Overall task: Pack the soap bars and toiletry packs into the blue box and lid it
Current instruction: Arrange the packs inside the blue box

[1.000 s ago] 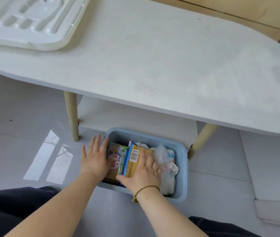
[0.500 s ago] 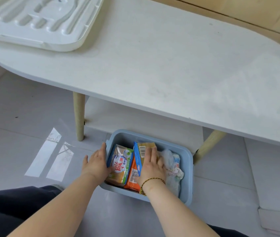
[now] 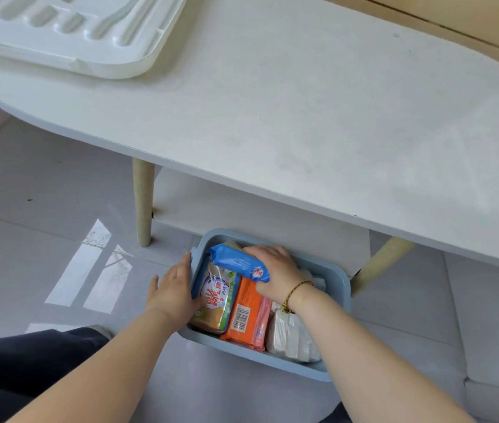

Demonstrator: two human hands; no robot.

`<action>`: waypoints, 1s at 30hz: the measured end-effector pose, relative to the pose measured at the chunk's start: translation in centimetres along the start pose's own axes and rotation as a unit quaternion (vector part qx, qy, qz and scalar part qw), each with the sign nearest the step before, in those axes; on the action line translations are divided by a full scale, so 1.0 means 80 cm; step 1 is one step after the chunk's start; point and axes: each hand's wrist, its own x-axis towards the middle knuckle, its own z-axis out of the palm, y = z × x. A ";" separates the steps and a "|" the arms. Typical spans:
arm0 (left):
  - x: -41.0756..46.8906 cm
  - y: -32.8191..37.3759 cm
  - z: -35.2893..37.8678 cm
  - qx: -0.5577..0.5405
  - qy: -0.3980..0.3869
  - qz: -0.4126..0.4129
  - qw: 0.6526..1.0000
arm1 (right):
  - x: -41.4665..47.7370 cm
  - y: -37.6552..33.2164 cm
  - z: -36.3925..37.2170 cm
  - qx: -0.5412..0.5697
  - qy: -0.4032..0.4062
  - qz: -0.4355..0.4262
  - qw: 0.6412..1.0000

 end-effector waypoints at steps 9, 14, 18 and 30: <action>0.005 0.034 0.012 0.153 0.059 0.231 0.959 | -0.003 0.011 0.057 -0.130 0.100 -0.021 0.986; 0.017 0.038 0.020 0.204 0.036 0.213 0.955 | 0.004 0.015 0.065 -0.123 0.067 0.002 0.990; 0.023 0.042 0.019 0.216 0.027 0.206 0.954 | 0.009 0.015 0.064 -0.126 0.040 0.028 0.991; 0.001 0.049 -0.012 0.202 0.038 0.216 0.955 | -0.016 0.011 0.034 -0.154 0.080 0.023 0.985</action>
